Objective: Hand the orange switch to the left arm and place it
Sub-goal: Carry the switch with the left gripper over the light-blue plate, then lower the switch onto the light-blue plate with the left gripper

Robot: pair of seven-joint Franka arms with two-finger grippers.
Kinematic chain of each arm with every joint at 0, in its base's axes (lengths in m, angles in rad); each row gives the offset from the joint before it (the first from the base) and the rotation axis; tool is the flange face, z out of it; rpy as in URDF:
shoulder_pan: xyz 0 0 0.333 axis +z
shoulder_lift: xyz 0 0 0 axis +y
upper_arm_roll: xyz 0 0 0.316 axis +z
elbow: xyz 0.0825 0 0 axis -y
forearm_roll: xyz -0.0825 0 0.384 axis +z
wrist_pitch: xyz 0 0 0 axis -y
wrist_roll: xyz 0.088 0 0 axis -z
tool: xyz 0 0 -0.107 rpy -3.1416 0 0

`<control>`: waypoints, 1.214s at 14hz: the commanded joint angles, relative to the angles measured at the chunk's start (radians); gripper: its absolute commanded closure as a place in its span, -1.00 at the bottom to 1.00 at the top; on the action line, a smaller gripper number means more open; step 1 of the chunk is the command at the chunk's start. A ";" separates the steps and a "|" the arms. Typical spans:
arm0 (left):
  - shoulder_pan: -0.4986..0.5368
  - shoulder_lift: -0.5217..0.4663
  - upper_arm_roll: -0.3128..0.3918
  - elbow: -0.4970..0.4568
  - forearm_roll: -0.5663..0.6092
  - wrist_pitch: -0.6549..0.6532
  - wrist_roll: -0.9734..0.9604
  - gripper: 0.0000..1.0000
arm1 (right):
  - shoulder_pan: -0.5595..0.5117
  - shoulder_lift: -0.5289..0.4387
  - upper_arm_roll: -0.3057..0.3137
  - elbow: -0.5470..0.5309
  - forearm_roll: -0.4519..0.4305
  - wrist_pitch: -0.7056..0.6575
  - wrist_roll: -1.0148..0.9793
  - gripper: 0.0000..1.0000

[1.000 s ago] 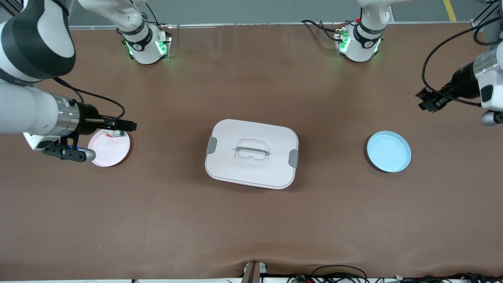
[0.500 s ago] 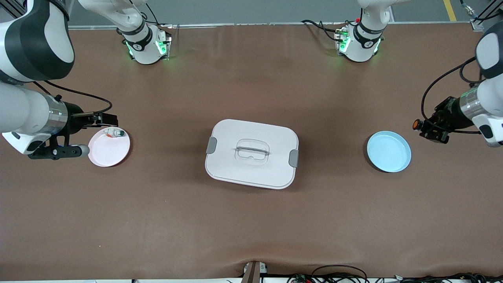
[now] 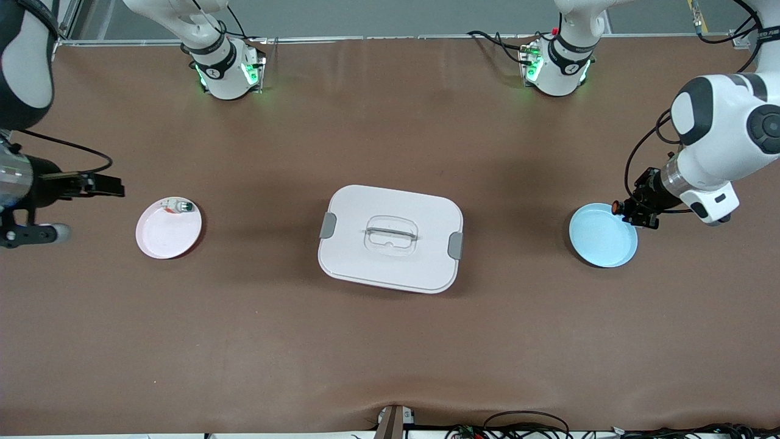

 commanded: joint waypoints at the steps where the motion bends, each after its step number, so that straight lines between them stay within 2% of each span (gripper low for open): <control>1: 0.036 0.041 -0.010 -0.033 0.017 0.057 -0.009 1.00 | -0.037 -0.022 0.016 0.019 -0.024 -0.017 -0.012 -1.00; 6: 0.051 0.178 -0.009 -0.028 0.018 0.164 -0.009 1.00 | -0.062 -0.031 0.019 0.056 -0.020 -0.006 0.004 -1.00; 9: 0.054 0.244 -0.007 -0.016 0.096 0.198 -0.012 1.00 | -0.083 -0.047 0.020 0.062 0.013 0.012 0.004 -1.00; 13: 0.085 0.285 -0.007 -0.013 0.126 0.210 -0.012 1.00 | -0.086 -0.070 0.023 0.060 0.085 0.040 0.002 -1.00; 17: 0.099 0.339 -0.006 0.007 0.152 0.232 -0.016 0.99 | -0.077 -0.070 0.023 0.056 0.079 0.049 0.002 -1.00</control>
